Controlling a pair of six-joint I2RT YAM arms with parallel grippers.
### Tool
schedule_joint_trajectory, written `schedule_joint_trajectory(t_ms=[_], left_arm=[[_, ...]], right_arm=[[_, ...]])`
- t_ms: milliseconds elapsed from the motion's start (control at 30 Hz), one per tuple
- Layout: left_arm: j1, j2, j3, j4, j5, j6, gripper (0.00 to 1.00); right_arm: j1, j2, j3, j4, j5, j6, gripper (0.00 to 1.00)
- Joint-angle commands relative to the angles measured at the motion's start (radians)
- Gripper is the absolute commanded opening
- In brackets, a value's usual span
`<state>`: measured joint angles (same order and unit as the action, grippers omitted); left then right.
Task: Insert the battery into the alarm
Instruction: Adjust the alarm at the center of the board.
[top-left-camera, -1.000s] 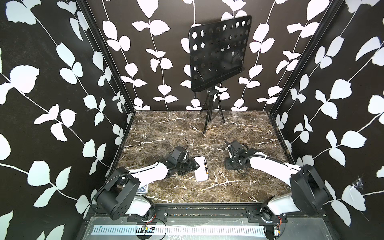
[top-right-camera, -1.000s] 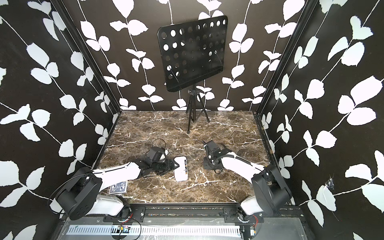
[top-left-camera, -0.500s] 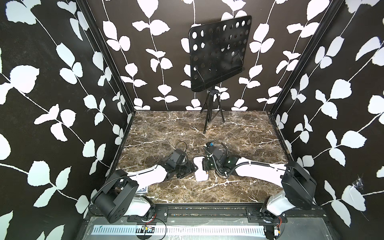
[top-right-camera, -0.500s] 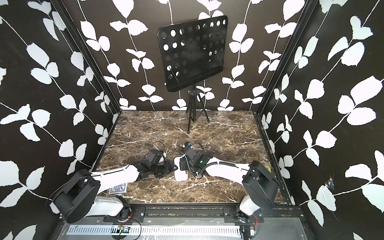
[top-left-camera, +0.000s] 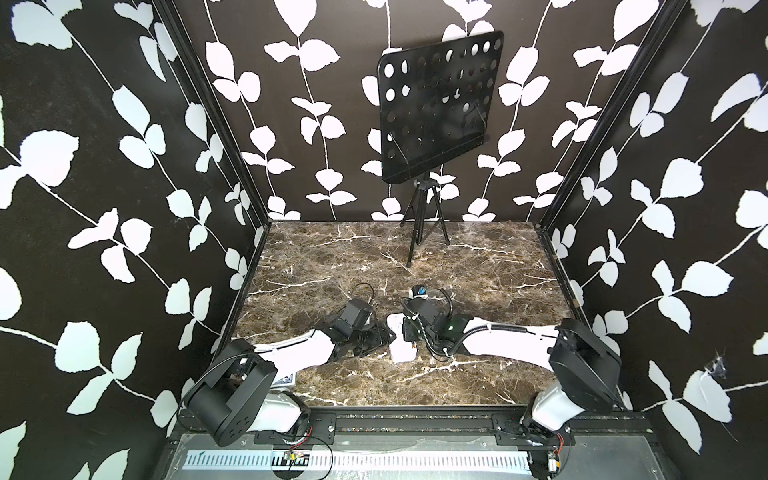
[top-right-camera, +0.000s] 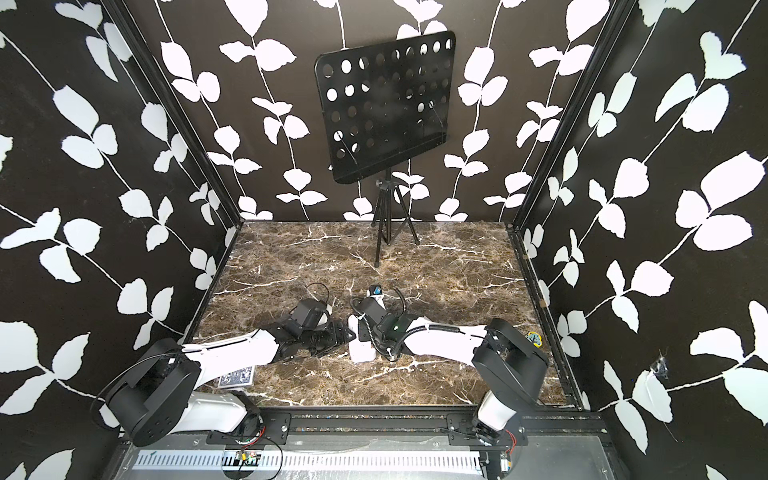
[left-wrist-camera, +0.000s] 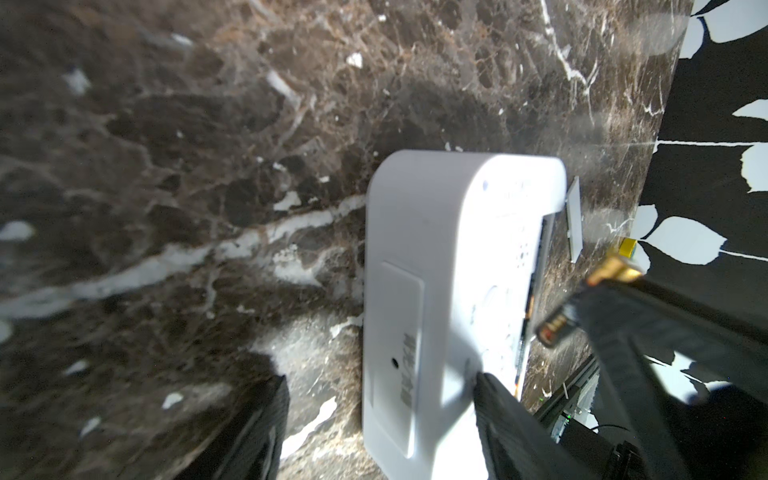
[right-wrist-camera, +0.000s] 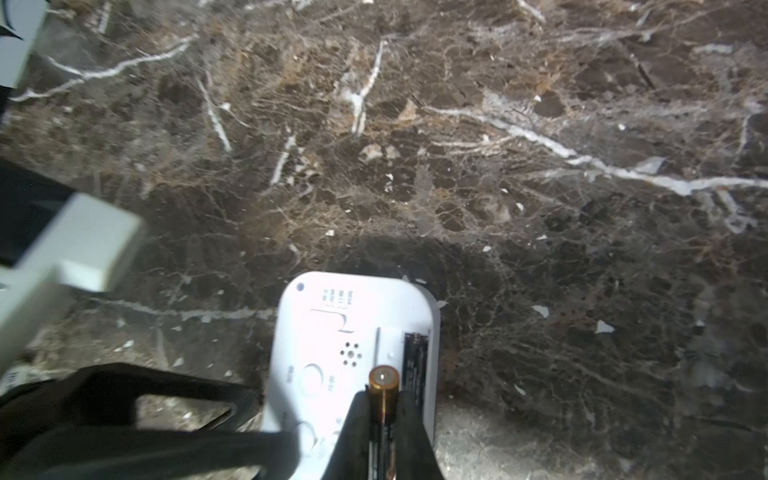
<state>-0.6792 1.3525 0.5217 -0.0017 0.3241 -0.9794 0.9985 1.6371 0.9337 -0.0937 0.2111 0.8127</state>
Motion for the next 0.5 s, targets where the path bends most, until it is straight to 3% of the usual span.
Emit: schedule_joint_trajectory(t_ms=[0,233,467], left_arm=[[-0.004,-0.013,-0.015,-0.008,-0.005,0.004,0.72],[-0.004,-0.005,-0.013,0.002,-0.003,0.004,0.72],[-0.004,0.002,-0.009,0.022,-0.018,-0.007,0.72]], right_arm=[[0.015,0.020,-0.007,0.026,0.031,0.019,0.12],[0.028,0.022,-0.007,0.012,0.051,0.016,0.19],[0.043,-0.029,-0.036,-0.030,0.077,0.009,0.36]])
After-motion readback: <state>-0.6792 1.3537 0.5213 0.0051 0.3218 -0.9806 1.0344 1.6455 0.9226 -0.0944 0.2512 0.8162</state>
